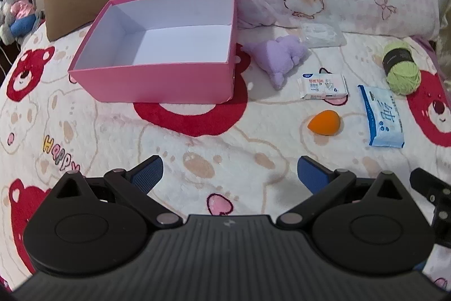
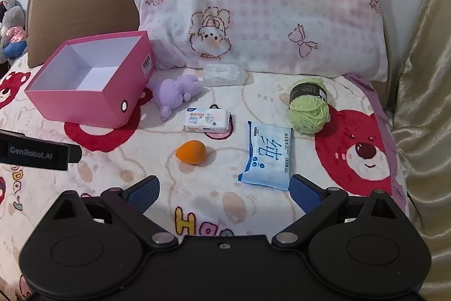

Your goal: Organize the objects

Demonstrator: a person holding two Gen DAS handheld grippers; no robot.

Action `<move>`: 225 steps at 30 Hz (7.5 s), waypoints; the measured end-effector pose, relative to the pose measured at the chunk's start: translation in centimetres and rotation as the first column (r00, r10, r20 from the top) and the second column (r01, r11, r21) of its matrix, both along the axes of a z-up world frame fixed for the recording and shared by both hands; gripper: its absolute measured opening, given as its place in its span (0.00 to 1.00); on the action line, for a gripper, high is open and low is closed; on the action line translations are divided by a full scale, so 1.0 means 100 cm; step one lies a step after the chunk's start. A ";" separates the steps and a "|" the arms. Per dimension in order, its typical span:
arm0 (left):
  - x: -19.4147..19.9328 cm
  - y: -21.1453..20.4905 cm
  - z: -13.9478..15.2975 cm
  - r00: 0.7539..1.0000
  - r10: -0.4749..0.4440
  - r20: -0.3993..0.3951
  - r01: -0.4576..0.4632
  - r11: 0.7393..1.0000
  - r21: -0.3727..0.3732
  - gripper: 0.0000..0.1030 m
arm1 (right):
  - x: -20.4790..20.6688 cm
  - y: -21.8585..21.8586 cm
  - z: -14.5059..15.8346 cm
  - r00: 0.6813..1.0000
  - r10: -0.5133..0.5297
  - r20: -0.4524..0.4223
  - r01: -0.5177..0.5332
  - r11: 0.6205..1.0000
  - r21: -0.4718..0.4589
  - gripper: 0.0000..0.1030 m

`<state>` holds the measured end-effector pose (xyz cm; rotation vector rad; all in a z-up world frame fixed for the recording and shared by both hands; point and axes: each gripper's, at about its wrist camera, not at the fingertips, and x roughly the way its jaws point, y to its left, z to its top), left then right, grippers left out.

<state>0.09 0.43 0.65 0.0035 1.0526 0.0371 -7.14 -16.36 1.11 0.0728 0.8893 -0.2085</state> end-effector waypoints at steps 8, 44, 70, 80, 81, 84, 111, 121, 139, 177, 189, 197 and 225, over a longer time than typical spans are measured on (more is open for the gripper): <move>-0.004 0.011 -0.003 0.999 0.036 0.025 -0.036 0.999 0.001 1.00 | -0.006 -0.009 0.009 0.999 -0.029 0.026 0.029 1.000 0.006 0.97; -0.015 0.009 0.004 0.996 0.041 0.078 -0.040 0.999 -0.012 1.00 | -0.013 -0.009 0.009 0.999 -0.045 0.028 0.045 0.999 -0.013 0.97; -0.014 0.023 0.003 0.996 0.055 0.075 -0.054 0.998 -0.018 1.00 | -0.017 -0.011 0.008 0.998 -0.056 0.019 0.056 0.998 -0.014 0.97; -0.012 0.021 0.008 0.994 0.091 0.059 -0.090 0.996 -0.029 1.00 | -0.016 -0.011 0.008 0.998 -0.062 0.023 0.062 0.998 -0.012 0.97; -0.012 0.020 0.008 0.994 0.093 0.058 -0.091 0.995 -0.026 1.00 | -0.017 -0.011 0.009 0.998 -0.062 0.022 0.062 0.998 -0.011 0.97; -0.014 0.015 0.012 0.994 0.084 0.066 -0.083 0.996 -0.022 1.00 | -0.019 -0.011 0.009 0.998 -0.062 0.023 0.062 0.998 -0.011 0.97; -0.008 -0.074 0.072 0.973 -0.156 0.169 0.149 0.987 0.052 1.00 | -0.009 -0.070 0.038 0.993 0.113 0.036 -0.116 0.988 0.100 0.95; 0.030 -0.129 0.063 0.969 -0.216 0.122 0.204 0.973 0.106 1.00 | 0.005 -0.095 0.044 0.987 0.153 0.043 -0.157 0.982 0.107 0.95; 0.065 -0.179 0.004 0.957 -0.240 0.166 0.246 0.969 -0.016 0.99 | 0.014 -0.120 -0.050 0.962 0.193 0.192 -0.225 0.960 0.165 0.94; 0.096 -0.198 -0.133 0.961 -0.263 0.088 0.277 0.916 -0.291 0.20 | 0.075 -0.133 -0.140 0.985 0.171 0.013 -0.171 0.974 0.150 0.73; 0.102 -0.187 -0.142 0.985 -0.162 0.053 0.170 0.935 -0.312 0.55 | 0.066 -0.132 -0.151 0.993 0.095 0.068 -0.108 0.971 0.212 0.75; 0.100 -0.183 -0.148 0.977 -0.203 0.070 0.212 0.853 -0.476 0.24 | 0.062 -0.135 -0.153 0.994 0.059 0.088 -0.080 0.962 0.260 0.71; 0.080 -0.108 -0.047 0.963 -0.261 -0.066 0.205 0.872 -0.444 0.24 | 0.068 -0.042 -0.059 0.990 0.142 -0.001 -0.135 0.948 0.287 0.69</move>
